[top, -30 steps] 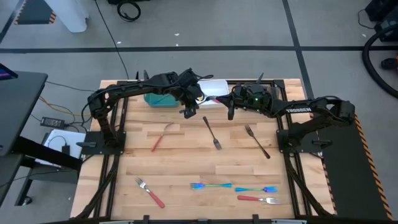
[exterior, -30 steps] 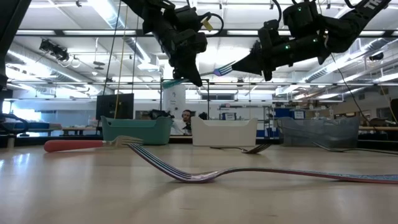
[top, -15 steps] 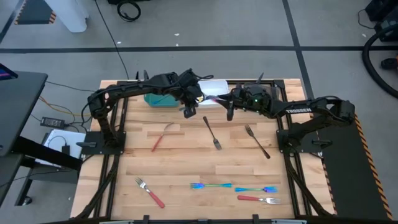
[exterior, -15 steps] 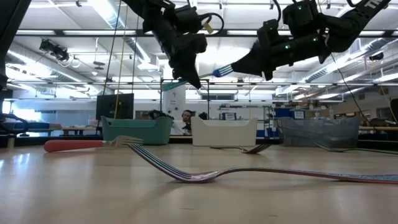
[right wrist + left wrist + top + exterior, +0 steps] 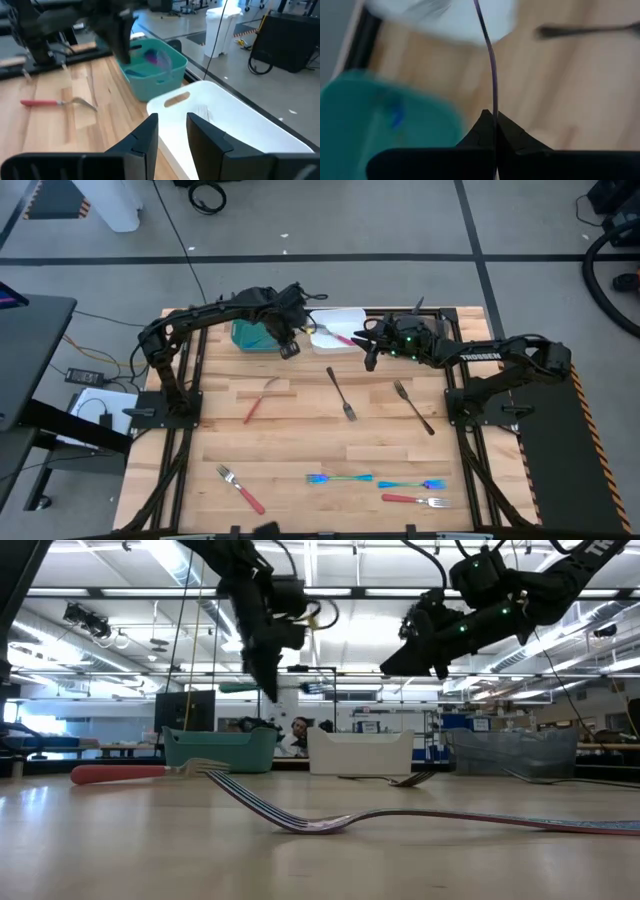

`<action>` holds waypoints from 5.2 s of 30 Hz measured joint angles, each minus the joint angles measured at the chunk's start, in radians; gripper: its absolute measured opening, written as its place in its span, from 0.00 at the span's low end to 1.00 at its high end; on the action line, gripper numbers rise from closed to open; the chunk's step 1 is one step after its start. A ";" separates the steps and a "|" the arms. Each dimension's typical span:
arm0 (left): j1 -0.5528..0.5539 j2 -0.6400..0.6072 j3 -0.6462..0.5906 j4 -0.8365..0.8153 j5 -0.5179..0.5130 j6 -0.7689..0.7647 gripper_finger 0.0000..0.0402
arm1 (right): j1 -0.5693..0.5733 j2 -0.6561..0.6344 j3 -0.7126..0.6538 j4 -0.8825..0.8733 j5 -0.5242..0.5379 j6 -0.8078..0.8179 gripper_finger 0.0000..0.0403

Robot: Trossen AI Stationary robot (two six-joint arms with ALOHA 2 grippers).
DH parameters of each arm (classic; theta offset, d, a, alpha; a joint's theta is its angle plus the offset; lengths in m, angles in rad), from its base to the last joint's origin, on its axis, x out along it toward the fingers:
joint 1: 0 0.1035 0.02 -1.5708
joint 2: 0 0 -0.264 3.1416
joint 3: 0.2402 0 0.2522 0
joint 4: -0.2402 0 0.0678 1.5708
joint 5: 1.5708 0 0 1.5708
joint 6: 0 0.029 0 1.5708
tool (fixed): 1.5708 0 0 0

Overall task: Sort silverware by color (type)
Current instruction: Put the iridescent blue fork into the green bin, then put the red fork into the white bin

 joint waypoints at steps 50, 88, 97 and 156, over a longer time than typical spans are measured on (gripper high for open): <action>0.198 0.000 -0.125 -0.102 -0.050 -0.080 0.26 | -0.010 0.000 -0.001 -0.015 0.000 -0.027 0.27; -0.344 -0.009 -0.439 -0.060 -0.123 -0.721 0.26 | 0.057 0.000 -0.001 0.035 -0.012 -0.002 0.27; -0.361 -0.014 -0.517 0.071 -0.127 -0.733 0.26 | 0.069 -0.001 -0.001 0.052 -0.012 -0.003 0.27; -0.267 -0.014 -0.157 0.792 0.144 -0.126 0.00 | 0.114 0.001 0.000 0.161 -0.172 -0.214 0.27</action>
